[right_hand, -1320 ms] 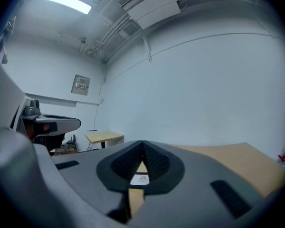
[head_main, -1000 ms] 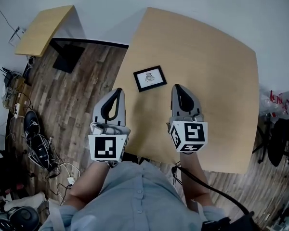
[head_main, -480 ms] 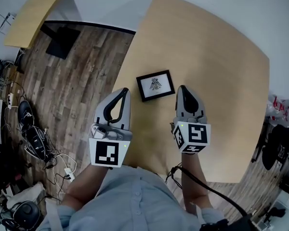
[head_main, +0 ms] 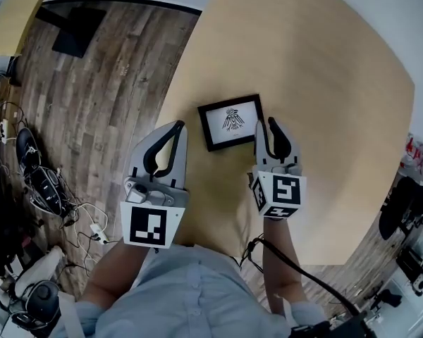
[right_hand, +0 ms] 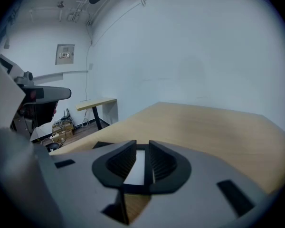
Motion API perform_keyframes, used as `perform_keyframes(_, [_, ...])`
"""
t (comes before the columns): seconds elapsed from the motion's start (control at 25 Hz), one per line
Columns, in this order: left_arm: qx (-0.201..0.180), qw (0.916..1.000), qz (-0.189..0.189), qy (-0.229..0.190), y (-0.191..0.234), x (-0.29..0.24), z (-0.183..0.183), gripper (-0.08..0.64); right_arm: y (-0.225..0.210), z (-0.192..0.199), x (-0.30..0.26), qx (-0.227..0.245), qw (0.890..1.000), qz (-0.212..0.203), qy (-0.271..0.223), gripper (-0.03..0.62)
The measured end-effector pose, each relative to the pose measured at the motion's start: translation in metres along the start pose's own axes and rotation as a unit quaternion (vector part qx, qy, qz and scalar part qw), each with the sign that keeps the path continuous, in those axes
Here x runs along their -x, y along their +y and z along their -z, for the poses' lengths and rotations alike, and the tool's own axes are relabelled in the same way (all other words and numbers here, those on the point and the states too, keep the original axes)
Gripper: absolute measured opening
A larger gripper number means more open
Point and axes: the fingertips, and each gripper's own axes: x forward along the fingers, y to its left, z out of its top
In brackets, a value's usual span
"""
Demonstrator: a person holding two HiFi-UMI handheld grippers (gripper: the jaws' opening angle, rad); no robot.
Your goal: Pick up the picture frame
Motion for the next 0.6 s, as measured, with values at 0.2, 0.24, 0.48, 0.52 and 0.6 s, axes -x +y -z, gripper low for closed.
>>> perform_keyframes(0.2, [0.009,0.9998,0.004,0.016,0.002,-0.006,0.011,0.000,0.003,0.016,-0.010,0.010,0.999,-0.005,0.032,0.110])
perform_keyframes(0.24, [0.011,0.9997,0.006,0.019,0.002,-0.008,0.014,0.000,0.003,0.018,-0.011,0.011,0.999,-0.004,0.038,0.114])
perform_keyframes(0.48, [0.018,0.9994,0.010,0.029,0.000,-0.011,0.019,0.000,-0.007,0.031,-0.012,0.009,0.998,0.002,0.065,0.115])
perform_keyframes(0.52, [0.019,0.9993,0.010,0.031,0.000,-0.012,0.020,0.000,-0.008,0.032,-0.012,0.008,0.998,0.001,0.068,0.117])
perform_keyframes(0.6, [0.022,0.9991,0.011,0.034,-0.001,-0.013,0.022,0.000,-0.009,0.034,-0.013,0.007,0.997,-0.001,0.073,0.117])
